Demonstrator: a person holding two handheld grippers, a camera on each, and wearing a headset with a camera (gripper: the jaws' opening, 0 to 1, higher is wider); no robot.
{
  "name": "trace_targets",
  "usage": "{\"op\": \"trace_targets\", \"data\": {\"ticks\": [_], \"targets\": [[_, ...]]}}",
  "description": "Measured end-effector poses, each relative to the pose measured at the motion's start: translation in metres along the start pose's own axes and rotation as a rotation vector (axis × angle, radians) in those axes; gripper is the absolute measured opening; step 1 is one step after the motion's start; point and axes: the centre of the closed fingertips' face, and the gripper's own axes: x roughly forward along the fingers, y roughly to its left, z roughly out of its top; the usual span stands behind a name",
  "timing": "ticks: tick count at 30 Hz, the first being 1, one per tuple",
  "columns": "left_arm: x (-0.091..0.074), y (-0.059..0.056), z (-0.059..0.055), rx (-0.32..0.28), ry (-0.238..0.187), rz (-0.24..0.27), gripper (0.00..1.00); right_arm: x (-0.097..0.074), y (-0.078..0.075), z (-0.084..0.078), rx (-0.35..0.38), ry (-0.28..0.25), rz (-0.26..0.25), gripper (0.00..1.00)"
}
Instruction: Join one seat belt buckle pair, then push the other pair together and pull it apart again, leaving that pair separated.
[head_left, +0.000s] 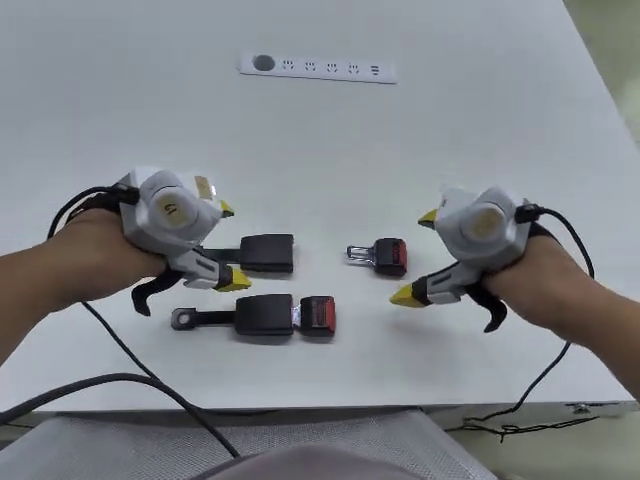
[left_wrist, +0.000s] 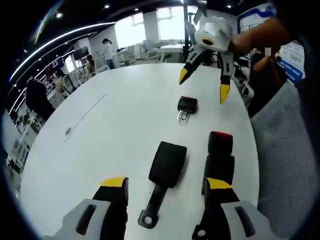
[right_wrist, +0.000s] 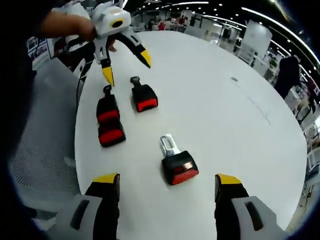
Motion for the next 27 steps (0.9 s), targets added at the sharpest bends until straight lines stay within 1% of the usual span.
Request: {"op": "trace_targets", "data": {"ticks": [1,2,3,4,5,7,9,10,11,12,13,14,15,16,17,18,19,21,22,25,26,27], "targets": [[-0.008,-0.003,0.0,-0.01,-0.012,0.011,0.64,-0.002,0.005,0.001,0.025,-0.021,0.01,0.82],[-0.009,-0.005,-0.006,-0.021,-0.023,0.014,0.65,-0.005,0.012,0.004,0.076,-0.064,0.019,0.84],[-0.015,-0.009,-0.008,-0.037,-0.034,0.021,0.67,-0.008,0.016,0.004,0.087,-0.077,0.02,0.85],[-0.023,-0.01,-0.007,-0.051,-0.043,0.027,0.68,-0.01,0.018,0.004,0.088,-0.083,0.013,0.87],[-0.029,-0.014,-0.01,-0.069,-0.052,0.034,0.7,-0.011,0.019,0.0,0.081,-0.08,0.008,0.88],[-0.034,-0.018,-0.018,-0.097,-0.063,0.042,0.74,-0.016,0.023,0.001,0.079,-0.098,-0.006,0.92],[-0.041,-0.023,-0.024,-0.132,-0.069,0.06,0.74,-0.021,0.026,0.002,0.099,-0.124,-0.015,0.95],[-0.045,-0.024,-0.03,-0.157,-0.074,0.064,0.75,-0.024,0.029,0.003,0.103,-0.134,-0.019,0.96],[-0.046,-0.026,-0.033,-0.172,-0.08,0.067,0.77,-0.026,0.031,0.004,0.107,-0.136,-0.019,0.97],[-0.048,-0.027,-0.04,-0.183,-0.084,0.073,0.79,-0.028,0.032,0.004,0.111,-0.142,-0.021,0.97],[-0.05,-0.028,-0.043,-0.185,-0.085,0.079,0.81,-0.032,0.034,0.006,0.108,-0.156,-0.027,0.99],[-0.053,-0.029,-0.047,-0.193,-0.09,0.091,0.84,-0.035,0.035,0.006,0.095,-0.163,-0.029,0.99],[-0.055,-0.029,-0.049,-0.202,-0.094,0.098,0.85,-0.041,0.038,0.01,0.086,-0.174,-0.038,0.99],[-0.059,-0.029,-0.052,-0.22,-0.102,0.112,0.86,-0.042,0.039,0.01,0.091,-0.173,-0.036,0.99],[-0.062,-0.028,-0.053,-0.233,-0.111,0.121,0.88,-0.043,0.038,0.01,0.1,-0.176,-0.035,0.99],[-0.064,-0.029,-0.051,-0.245,-0.117,0.13,0.89,-0.044,0.038,0.009,0.11,-0.182,-0.038,0.99],[-0.066,-0.028,-0.052,-0.261,-0.12,0.141,0.9,-0.044,0.037,0.008,0.106,-0.187,-0.041,0.99],[-0.073,-0.026,-0.061,-0.287,-0.123,0.159,0.93,-0.048,0.04,0.009,0.103,-0.196,-0.046,0.99],[-0.073,-0.026,-0.062,-0.293,-0.121,0.166,0.94,-0.048,0.04,0.009,0.103,-0.198,-0.048,0.99],[-0.077,-0.026,-0.071,-0.306,-0.121,0.187,0.98,-0.052,0.04,0.012,0.085,-0.226,-0.068,1.0],[-0.077,-0.028,-0.07,-0.305,-0.121,0.191,1.0,-0.053,0.04,0.012,0.085,-0.229,-0.069,1.0],[-0.079,-0.028,-0.073,-0.305,-0.118,0.205,1.0,-0.054,0.041,0.011,0.09,-0.234,-0.068,1.0]]}}
